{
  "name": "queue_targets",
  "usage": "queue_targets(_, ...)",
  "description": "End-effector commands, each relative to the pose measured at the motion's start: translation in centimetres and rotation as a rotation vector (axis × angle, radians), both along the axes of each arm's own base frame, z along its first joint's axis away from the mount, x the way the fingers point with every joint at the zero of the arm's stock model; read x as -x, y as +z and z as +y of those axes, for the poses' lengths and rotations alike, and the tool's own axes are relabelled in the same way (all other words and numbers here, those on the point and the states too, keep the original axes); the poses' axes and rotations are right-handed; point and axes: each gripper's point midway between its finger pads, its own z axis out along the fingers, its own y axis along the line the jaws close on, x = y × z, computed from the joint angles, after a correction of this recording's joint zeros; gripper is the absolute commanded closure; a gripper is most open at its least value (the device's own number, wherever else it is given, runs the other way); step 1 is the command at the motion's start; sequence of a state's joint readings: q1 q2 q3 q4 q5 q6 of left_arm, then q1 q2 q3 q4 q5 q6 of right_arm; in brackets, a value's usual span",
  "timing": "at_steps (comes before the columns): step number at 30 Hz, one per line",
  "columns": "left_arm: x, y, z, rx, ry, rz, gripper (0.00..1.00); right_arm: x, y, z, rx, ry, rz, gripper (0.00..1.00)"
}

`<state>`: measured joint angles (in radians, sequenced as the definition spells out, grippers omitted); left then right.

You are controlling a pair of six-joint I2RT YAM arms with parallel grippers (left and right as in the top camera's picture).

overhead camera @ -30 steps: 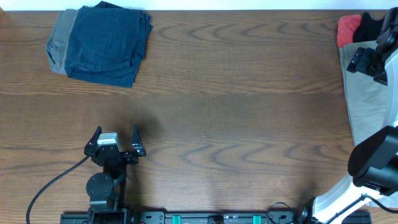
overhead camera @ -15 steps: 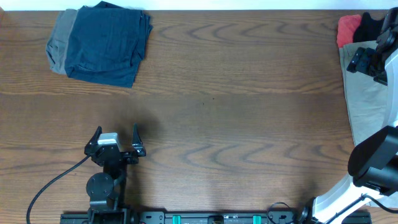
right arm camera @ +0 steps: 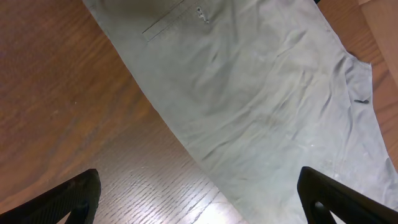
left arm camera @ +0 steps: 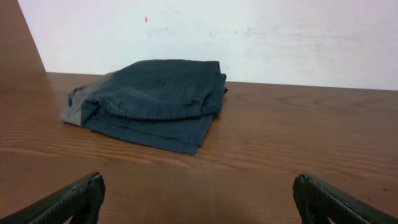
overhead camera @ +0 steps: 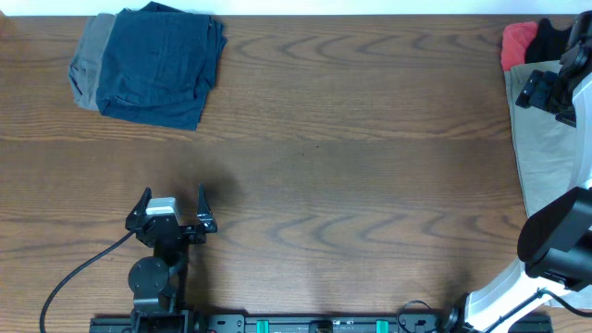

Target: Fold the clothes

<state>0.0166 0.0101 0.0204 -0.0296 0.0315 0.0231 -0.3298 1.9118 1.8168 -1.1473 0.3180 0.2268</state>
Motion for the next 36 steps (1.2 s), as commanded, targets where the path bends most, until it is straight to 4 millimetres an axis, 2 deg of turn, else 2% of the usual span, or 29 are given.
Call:
queue_targets(1,0.1,-1.6,-0.1,-0.006,-0.007,0.051,0.02,-0.1,0.1,0.0,0.008,-0.009,-0.003,0.01)
queue_targets(4,0.1,-1.6,-0.1,-0.006,-0.007,0.051,0.02,-0.1,0.6,0.2,0.012,-0.005,-0.015,0.01)
queue_targets(7,0.1,-1.6,-0.1,-0.006,-0.007,0.051,0.02,-0.1,2.8,1.1,0.028,0.014,-0.066,0.01)
queue_targets(11,0.1,-1.6,-0.1,-0.006,-0.007,0.051,0.02,0.8,7.8,2.6,0.063,0.042,-0.186,0.01)
queue_targets(15,0.1,-1.6,-0.1,-0.006,-0.007,0.051,0.02,2.5,13.5,4.9,0.099,0.084,-0.330,0.01)
queue_targets(21,0.1,-1.6,-0.1,-0.006,-0.007,0.051,0.02,6.4,21.6,10.9,0.120,0.226,-0.567,0.01)
queue_targets(25,0.1,-1.6,-0.1,-0.006,-0.007,0.051,0.02,9.8,25.6,14.0,0.113,0.314,-0.708,0.01)
queue_targets(29,0.1,-1.6,-0.1,-0.006,-0.007,0.051,0.02,13.3,28.2,14.5,0.120,0.329,-0.812,0.01)
queue_targets(31,0.1,-1.6,-0.1,-0.006,-0.007,0.051,0.02,15.0,28.8,14.5,0.125,0.327,-0.847,0.01)
queue_targets(36,0.1,-1.6,-0.1,-0.006,-0.007,0.051,0.02,18.1,28.0,14.1,0.143,0.320,-0.877,0.01)
